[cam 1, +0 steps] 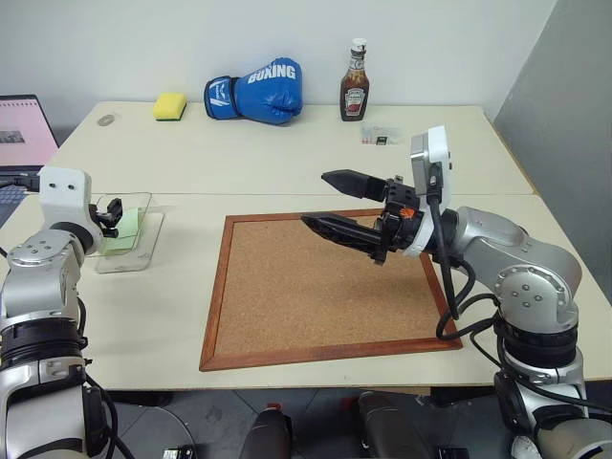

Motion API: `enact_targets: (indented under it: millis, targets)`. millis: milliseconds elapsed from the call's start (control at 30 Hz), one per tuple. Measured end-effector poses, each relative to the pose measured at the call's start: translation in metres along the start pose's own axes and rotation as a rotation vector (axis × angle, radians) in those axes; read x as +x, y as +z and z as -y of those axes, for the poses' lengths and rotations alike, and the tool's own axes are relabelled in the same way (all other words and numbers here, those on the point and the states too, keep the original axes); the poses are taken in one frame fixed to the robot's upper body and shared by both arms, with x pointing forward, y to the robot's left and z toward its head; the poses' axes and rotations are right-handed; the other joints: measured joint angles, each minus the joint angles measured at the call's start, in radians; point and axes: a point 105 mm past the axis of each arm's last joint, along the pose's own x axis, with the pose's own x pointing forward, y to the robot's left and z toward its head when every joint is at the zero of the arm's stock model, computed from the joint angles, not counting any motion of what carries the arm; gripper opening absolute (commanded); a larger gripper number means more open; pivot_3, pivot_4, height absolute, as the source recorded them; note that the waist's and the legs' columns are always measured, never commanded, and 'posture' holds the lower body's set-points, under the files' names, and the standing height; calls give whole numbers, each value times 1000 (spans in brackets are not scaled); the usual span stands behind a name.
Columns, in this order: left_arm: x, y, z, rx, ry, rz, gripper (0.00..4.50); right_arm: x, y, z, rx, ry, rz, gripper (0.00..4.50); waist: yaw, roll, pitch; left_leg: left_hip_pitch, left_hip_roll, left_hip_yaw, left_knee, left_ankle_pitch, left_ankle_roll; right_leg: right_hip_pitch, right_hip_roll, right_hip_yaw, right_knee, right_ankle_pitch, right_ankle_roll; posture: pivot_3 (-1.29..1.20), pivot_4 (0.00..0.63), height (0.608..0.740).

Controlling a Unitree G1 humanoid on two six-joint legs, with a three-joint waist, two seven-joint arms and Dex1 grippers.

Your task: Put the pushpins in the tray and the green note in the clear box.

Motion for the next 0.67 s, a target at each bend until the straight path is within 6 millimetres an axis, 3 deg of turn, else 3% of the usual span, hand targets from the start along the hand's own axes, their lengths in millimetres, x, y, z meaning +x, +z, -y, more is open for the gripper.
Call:
enact_targets:
  millis: [100, 167, 267, 333, 467, 667]
  targets:
    - [0, 7, 7, -6, -45, 28, 3999, -2, -1, 3, -9, -23, -5, 4500, 0, 0, 0, 0, 0, 0, 0, 0, 0, 0, 0, 0, 0, 0, 0, 0, 150, 740]
    - [-4, 20, 23, -13, -127, 84, 4363, -5, -5, 8, -21, -61, -21, 4500, 4, 0, 0, -1, 0, 0, 0, 0, 0, 0, 0, 0, 0, 0, 0, 0, 150, 740]
    - [-20, 42, 68, 18, -320, 190, 4363, -16, -22, 23, -49, -177, -77, 4500, 11, 0, 0, -1, -1, 1, 0, 0, 0, 0, -1, 0, -1, 0, 0, 0, 150, 740]
    - [-30, 46, 96, 7, -398, 225, 4363, -26, -38, 35, -60, -291, -117, 4500, 15, 0, 0, -1, -1, 1, 0, 0, 0, 0, -1, 1, -2, 0, 0, 0, 150, 740]
    - [-52, 28, 147, -104, -450, 212, 4363, -60, -73, 59, -118, -582, -232, 4500, 18, -1, 0, -1, 0, 2, 0, 0, 0, -1, -1, 2, -1, 0, 0, 0, 150, 740]
    - [-84, -5, 187, -159, -440, 150, 4363, -91, -95, 70, -211, -823, -292, 4500, 19, -1, 0, 2, 0, 1, 0, 0, 0, 1, 0, 2, 0, 0, 0, 0, 150, 740]
